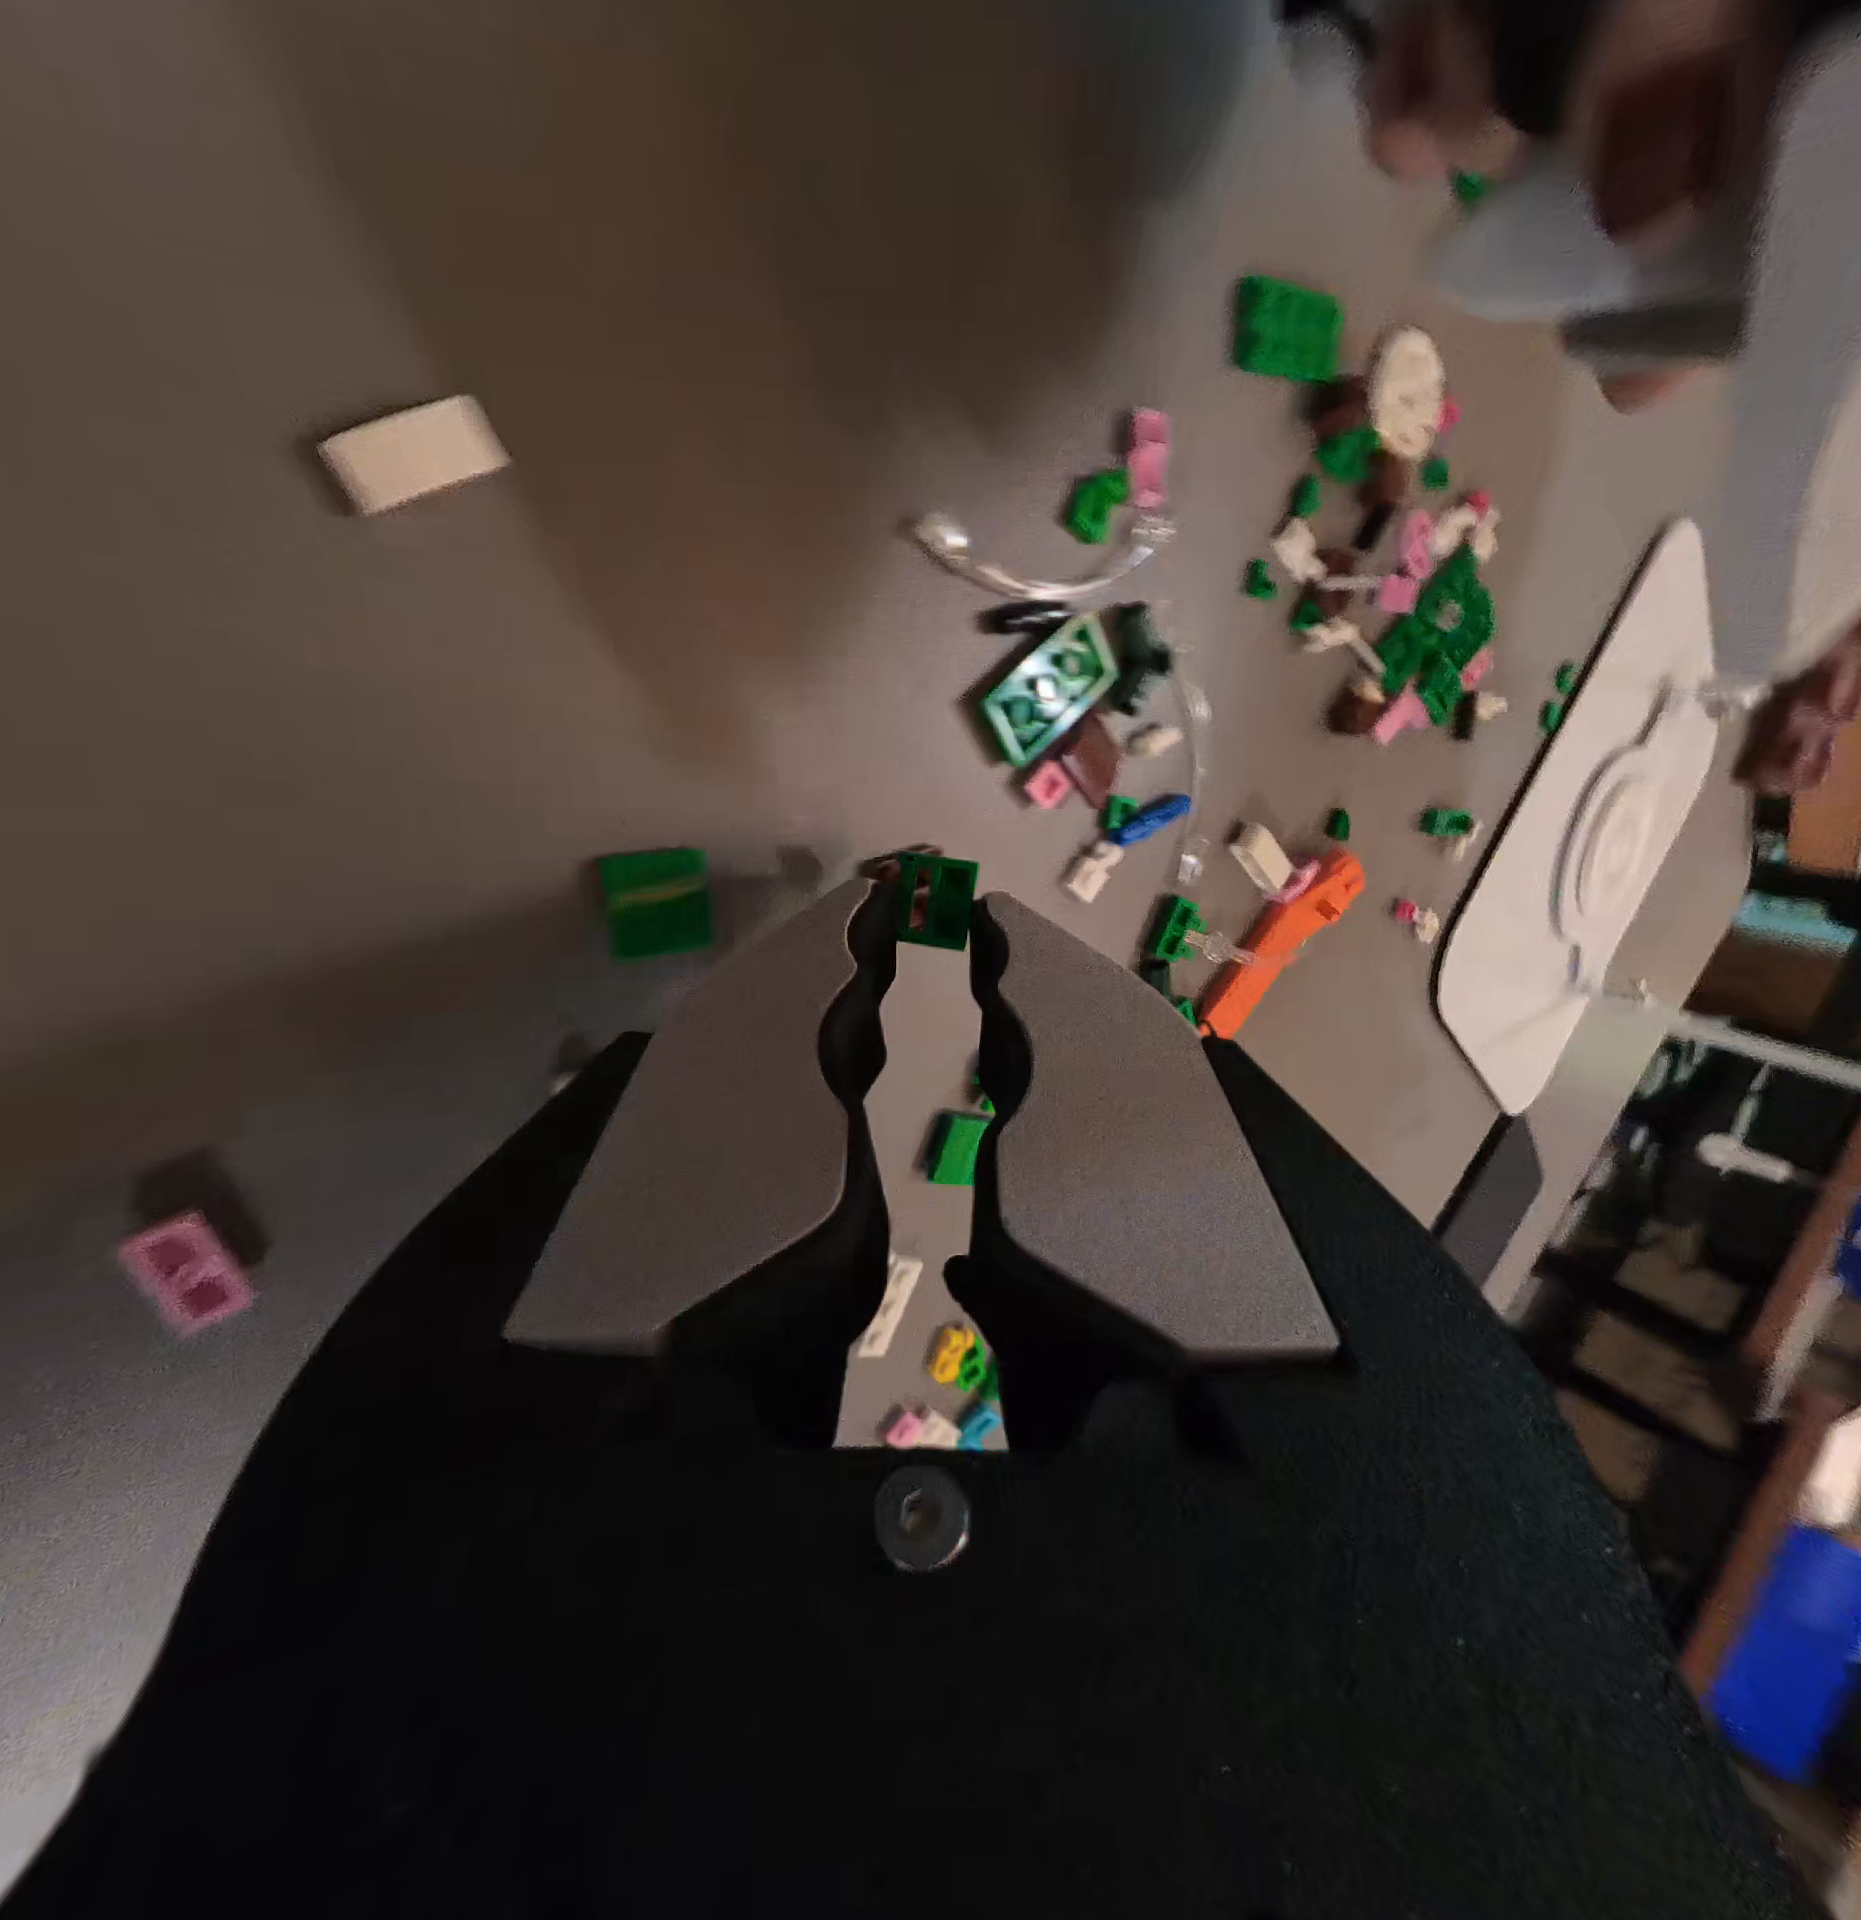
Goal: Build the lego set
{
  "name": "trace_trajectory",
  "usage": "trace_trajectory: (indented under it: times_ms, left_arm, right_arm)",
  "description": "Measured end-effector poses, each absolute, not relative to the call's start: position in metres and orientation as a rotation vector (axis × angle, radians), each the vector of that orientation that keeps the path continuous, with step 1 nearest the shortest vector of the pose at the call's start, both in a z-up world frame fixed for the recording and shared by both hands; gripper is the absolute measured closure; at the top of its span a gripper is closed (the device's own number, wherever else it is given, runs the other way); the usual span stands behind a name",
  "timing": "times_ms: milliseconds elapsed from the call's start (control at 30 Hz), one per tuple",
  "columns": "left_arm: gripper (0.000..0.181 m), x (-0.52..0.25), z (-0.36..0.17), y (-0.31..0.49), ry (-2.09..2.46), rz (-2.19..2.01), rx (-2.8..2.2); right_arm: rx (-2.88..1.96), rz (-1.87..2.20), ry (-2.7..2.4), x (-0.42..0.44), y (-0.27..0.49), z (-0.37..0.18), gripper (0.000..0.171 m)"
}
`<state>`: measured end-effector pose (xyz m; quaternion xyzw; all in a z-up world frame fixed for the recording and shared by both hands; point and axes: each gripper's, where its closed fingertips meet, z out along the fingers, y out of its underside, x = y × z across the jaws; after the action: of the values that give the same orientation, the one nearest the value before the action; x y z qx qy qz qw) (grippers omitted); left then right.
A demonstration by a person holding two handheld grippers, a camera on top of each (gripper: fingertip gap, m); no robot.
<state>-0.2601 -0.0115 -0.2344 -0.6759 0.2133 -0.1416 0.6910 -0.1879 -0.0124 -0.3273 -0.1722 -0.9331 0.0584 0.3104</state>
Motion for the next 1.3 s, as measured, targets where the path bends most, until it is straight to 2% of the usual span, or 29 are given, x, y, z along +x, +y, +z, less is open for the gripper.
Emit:
trace_trajectory:
  times_ms: [233,733,867,967,1100,1300]
  left_arm:
    - [0.166,-0.231,-0.256,-0.018,0.609,-0.499,-1.632]
    - [0.166,-0.199,-0.29,-0.038,0.839,-0.605,-1.818]
    - [0.166,-0.193,-0.3,-0.045,0.916,-0.594,-1.881]
    - [0.165,-0.189,-0.307,-0.048,0.974,-0.559,-1.902]
    - [0.165,-0.182,-0.313,-0.048,1.033,-0.492,-1.901]
    - [0.166,-0.178,-0.325,-0.039,1.101,-0.373,-1.944]
  right_arm:
    - [-0.264,0.073,-2.587,-0.166,-0.028,-0.33,0.158]
    - [-0.48,0.41,-2.475,-0.168,-0.053,-0.327,0.158]
    - [-0.795,0.652,-2.374,-0.166,-0.059,-0.321,0.146]
    - [-1.162,0.784,-2.193,-0.162,-0.054,-0.319,0.15]
    - [-1.607,0.97,-2.034,-0.149,-0.075,-0.327,0.147]
    - [-1.835,1.038,-1.806,-0.153,-0.089,-0.326,0.143]
